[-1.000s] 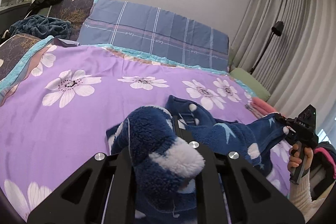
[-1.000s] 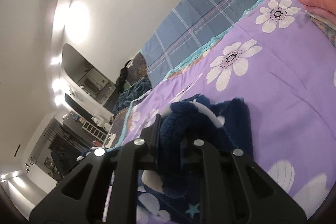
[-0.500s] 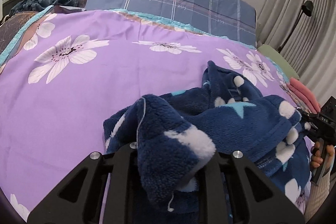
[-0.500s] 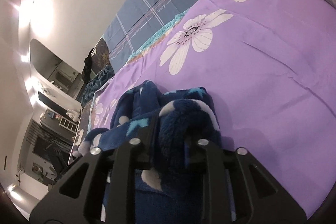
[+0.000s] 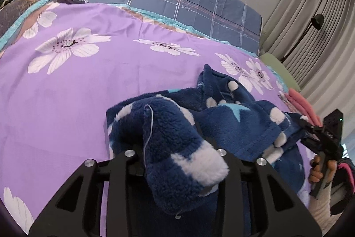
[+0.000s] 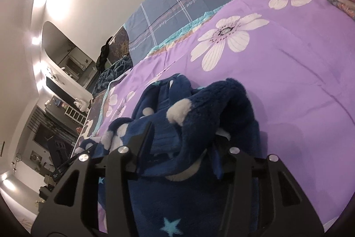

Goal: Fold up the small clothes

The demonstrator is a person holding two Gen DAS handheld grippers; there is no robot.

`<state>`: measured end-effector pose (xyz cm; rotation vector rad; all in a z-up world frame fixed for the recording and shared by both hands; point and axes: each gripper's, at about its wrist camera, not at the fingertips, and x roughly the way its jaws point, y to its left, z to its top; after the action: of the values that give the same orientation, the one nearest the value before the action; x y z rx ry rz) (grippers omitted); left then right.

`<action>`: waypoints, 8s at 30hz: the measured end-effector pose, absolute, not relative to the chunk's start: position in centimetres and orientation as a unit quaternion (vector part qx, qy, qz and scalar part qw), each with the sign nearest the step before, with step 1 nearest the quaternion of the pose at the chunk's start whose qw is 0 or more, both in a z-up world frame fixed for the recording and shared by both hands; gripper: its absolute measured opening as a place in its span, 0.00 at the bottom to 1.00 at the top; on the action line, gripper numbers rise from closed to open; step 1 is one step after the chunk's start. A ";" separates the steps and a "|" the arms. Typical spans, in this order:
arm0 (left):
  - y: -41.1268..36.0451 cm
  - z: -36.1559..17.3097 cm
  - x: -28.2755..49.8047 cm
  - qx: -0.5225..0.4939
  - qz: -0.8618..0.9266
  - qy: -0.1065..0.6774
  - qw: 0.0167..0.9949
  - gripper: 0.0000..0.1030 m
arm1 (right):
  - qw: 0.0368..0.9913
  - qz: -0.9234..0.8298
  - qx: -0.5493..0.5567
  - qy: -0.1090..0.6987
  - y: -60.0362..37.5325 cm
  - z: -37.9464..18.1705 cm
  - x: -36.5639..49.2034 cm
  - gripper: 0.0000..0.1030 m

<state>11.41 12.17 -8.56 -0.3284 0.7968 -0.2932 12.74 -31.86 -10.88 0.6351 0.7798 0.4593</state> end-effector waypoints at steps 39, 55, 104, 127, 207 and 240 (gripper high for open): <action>13.6 -10.8 22.0 -0.194 -0.128 0.459 0.857 0.11 | 0.811 0.228 0.327 0.428 -35.2 -11.9 23.6 0.12; 12.3 -7.5 21.8 -0.075 -0.100 0.415 0.901 0.29 | 0.874 0.095 0.180 0.442 -32.0 -11.3 25.7 0.24; -27.2 -11.2 3.7 0.190 -0.249 0.452 0.835 0.52 | 0.802 0.247 0.238 0.489 -38.2 -15.9 15.0 0.25; -25.1 -11.0 4.7 0.166 -0.284 0.457 0.826 0.40 | 0.766 0.294 0.301 0.486 -39.0 -17.2 15.2 0.34; -18.7 -8.0 -3.1 0.118 -0.352 0.421 0.828 0.50 | 0.855 0.152 0.187 0.460 -35.8 -15.4 -1.1 0.46; 9.3 -10.5 -3.9 -0.092 -0.102 0.397 0.907 0.30 | 0.937 0.164 -0.115 0.288 -12.6 -8.5 -5.2 0.74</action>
<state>-3.91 9.35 -10.47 -0.1900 0.8198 -0.2098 -5.19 -12.62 -8.52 -0.2346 0.5876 0.3350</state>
